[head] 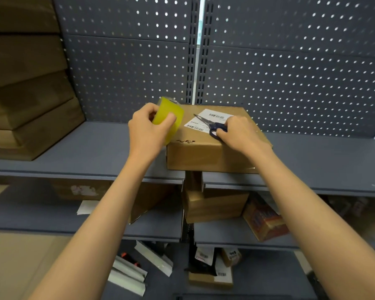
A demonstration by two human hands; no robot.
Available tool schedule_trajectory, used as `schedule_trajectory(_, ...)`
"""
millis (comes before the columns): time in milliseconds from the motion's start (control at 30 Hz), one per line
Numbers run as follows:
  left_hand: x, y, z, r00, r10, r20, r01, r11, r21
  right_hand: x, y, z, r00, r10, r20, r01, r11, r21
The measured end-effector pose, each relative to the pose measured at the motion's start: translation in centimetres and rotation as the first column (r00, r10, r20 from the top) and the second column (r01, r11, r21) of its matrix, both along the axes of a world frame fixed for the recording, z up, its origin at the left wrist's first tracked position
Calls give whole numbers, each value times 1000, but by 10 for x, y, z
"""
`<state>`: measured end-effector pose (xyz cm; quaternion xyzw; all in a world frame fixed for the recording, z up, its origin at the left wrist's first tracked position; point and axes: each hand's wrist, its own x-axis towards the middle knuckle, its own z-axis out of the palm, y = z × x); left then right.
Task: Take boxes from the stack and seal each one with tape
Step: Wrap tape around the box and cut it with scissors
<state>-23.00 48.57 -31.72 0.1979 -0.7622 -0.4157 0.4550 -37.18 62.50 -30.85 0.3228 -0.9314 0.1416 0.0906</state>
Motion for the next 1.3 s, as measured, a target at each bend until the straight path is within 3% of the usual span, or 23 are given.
schedule_trajectory(100, 4, 5, 0, 998, -35, -58, 37, 998, 47, 7, 2, 5, 999, 46, -1, -46, 997, -62)
schedule_trajectory(167, 9, 11, -1, 994, -53, -97, 58, 997, 51, 16, 1, 12, 987, 158, 23, -148, 961, -234)
schedule_trajectory(300, 20, 21, -3, 992, 11, -122, -16, 999, -38, 44, -14, 30, 894, 448, 23, -333, 697, -635)
schedule_trajectory(433, 32, 30, -1, 987, 16, -158, -22, 999, -32, 57, -29, 39, 793, 609, -14, -433, 547, -716)
schedule_trajectory(867, 49, 59, -23, 977, -23, -214, 38, 997, 68, 64, -22, 19, 765, 638, 84, -413, 588, -696)
schedule_trajectory(1000, 51, 63, -28, 977, -37, -208, 55, 995, 83, 68, -16, 17, 715, 674, 185, -367, 587, -721)
schedule_trajectory(1133, 52, 67, -36, 980, -75, -187, 91, 993, 79, 65, -13, 14, 644, 661, 386, -240, 654, -718)
schedule_trajectory(1300, 52, 66, -46, 974, -150, -168, 169, 980, 104, 65, -11, 7, 664, 647, 375, -271, 675, -686)
